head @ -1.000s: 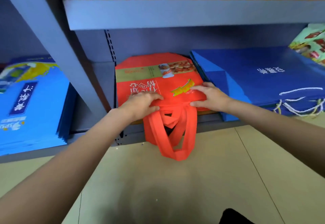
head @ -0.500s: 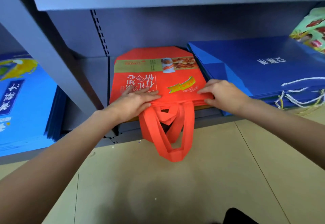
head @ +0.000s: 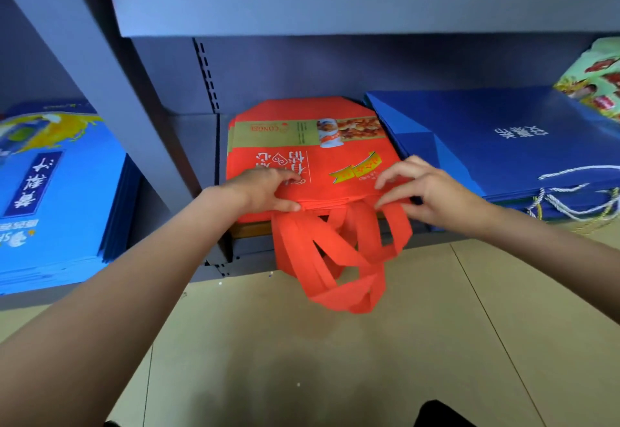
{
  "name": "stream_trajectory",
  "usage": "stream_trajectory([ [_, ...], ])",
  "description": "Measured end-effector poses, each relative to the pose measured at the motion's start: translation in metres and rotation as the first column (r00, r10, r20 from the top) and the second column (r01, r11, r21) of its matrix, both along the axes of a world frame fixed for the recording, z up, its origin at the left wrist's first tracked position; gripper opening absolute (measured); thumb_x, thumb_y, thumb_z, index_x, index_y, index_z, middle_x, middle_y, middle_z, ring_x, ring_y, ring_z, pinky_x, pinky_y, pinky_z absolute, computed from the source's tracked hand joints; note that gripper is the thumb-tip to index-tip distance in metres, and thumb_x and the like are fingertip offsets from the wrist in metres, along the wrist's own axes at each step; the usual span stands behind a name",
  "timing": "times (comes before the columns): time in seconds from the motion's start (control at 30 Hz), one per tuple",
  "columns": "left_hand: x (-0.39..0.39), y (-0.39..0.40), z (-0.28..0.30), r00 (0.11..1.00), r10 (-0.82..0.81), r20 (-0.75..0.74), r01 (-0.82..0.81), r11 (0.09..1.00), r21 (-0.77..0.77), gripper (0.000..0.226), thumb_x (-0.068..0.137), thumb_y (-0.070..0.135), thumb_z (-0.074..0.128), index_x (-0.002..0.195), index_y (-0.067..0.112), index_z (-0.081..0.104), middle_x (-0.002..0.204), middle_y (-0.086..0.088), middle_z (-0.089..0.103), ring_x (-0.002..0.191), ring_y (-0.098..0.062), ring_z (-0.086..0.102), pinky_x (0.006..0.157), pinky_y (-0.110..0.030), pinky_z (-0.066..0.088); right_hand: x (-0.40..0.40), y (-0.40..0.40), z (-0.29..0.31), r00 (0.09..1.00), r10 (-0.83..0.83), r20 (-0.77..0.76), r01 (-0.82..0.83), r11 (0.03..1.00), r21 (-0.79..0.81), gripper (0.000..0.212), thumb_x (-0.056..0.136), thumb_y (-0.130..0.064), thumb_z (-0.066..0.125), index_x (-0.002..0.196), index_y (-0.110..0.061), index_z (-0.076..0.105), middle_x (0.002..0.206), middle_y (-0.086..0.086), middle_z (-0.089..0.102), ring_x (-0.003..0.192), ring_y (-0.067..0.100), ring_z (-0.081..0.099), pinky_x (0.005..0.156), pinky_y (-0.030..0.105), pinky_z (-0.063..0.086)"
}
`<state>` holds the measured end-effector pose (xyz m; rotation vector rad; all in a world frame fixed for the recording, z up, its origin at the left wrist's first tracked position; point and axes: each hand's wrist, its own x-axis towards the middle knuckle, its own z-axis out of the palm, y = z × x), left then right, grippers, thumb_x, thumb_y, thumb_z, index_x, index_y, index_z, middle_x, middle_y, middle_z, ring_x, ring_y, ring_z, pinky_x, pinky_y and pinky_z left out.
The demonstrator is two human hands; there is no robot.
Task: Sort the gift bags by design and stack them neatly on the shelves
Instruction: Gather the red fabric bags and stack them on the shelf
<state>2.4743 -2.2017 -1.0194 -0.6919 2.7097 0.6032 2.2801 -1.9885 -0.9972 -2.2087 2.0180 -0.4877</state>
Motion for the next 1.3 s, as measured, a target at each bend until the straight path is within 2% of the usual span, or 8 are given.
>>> stream_trajectory([
  [0.1,0.002,0.001,0.005,0.999,0.013,0.035,-0.011,0.999,-0.051,0.067,0.082,0.049,0.063,0.141,0.030,0.037,0.136,-0.008,0.049,0.124,-0.027,0.044,0.102,-0.033,0.038,0.006,0.004,0.011,0.915,-0.191,0.356,0.191,0.981,0.035,0.006,0.081,-0.025,0.066,0.083,-0.020,0.069,0.102,-0.004,0.058,0.086,-0.006,0.050,0.077,0.009,0.038],
  [0.23,0.000,0.012,0.016,0.998,-0.012,-0.055,-0.008,0.936,-0.352,0.041,0.097,0.042,0.040,0.126,0.017,0.052,0.115,-0.020,0.061,0.107,-0.037,0.056,0.084,-0.036,0.045,0.010,0.003,0.029,0.613,-0.360,0.703,0.389,0.912,0.129,0.019,0.088,-0.003,0.057,0.074,-0.014,0.062,0.079,-0.010,0.059,0.057,-0.001,0.050,0.060,0.012,0.043],
  [0.53,-0.004,0.002,0.019,0.901,0.135,-0.413,-0.236,0.950,-0.204,0.032,0.100,0.027,0.038,0.125,0.016,0.053,0.114,-0.020,0.062,0.106,-0.039,0.056,0.086,-0.041,0.047,0.000,-0.010,0.045,0.502,-0.383,0.775,0.489,0.865,0.111,0.022,0.091,-0.005,0.054,0.071,-0.014,0.057,0.049,0.000,0.058,0.049,0.018,0.044,0.049,0.018,0.038],
  [0.67,-0.004,0.001,0.027,0.788,0.211,-0.579,-0.295,0.954,-0.054,0.030,0.098,0.017,0.044,0.124,0.013,0.058,0.118,-0.015,0.064,0.111,-0.032,0.057,0.093,-0.033,0.042,0.002,-0.002,0.033,0.641,-0.397,0.657,0.369,0.910,0.190,0.011,0.086,-0.003,0.060,0.075,-0.002,0.059,0.052,0.002,0.060,0.049,0.016,0.044,0.050,0.022,0.038],
  [0.8,-0.004,0.002,0.024,0.799,0.260,-0.542,-0.305,0.952,0.008,0.028,0.097,0.017,0.046,0.122,0.013,0.060,0.113,-0.015,0.065,0.108,-0.031,0.058,0.089,-0.029,0.040,0.016,0.008,0.024,0.689,-0.408,0.599,0.338,0.912,0.233,0.015,0.079,-0.006,0.068,0.070,0.003,0.061,0.060,0.000,0.052,0.051,0.008,0.039,0.050,0.013,0.032],
  [0.97,-0.004,0.000,0.024,0.738,0.290,-0.609,-0.351,0.936,0.020,0.028,0.098,0.014,0.045,0.121,0.010,0.059,0.111,-0.016,0.065,0.105,-0.032,0.058,0.085,-0.027,0.040,0.023,-0.023,0.016,0.353,-0.579,0.735,0.575,0.754,0.318,0.035,0.091,-0.011,0.057,0.057,-0.008,0.049,0.047,0.001,0.048,0.039,0.012,0.028,0.035,0.017,0.022],
  [1.07,-0.003,0.002,0.026,0.734,0.279,-0.620,-0.363,0.932,-0.011,0.027,0.098,0.016,0.045,0.121,0.012,0.059,0.109,-0.017,0.066,0.103,-0.034,0.059,0.084,-0.030,0.041,0.027,-0.041,0.021,0.265,-0.558,0.786,0.631,0.717,0.296,0.027,0.090,-0.009,0.057,0.063,-0.009,0.054,0.041,-0.002,0.045,0.039,0.012,0.027,0.035,0.017,0.018],
  [1.3,0.002,0.011,0.022,0.918,0.081,-0.387,-0.149,0.978,-0.148,0.034,0.097,0.024,0.047,0.130,0.022,0.052,0.123,-0.013,0.060,0.114,-0.032,0.055,0.093,-0.035,0.042,0.022,-0.015,0.047,0.405,-0.413,0.816,0.515,0.840,0.169,0.017,0.087,-0.005,0.060,0.071,-0.008,0.055,0.039,-0.005,0.043,0.037,0.009,0.028,0.038,0.019,0.019],
])
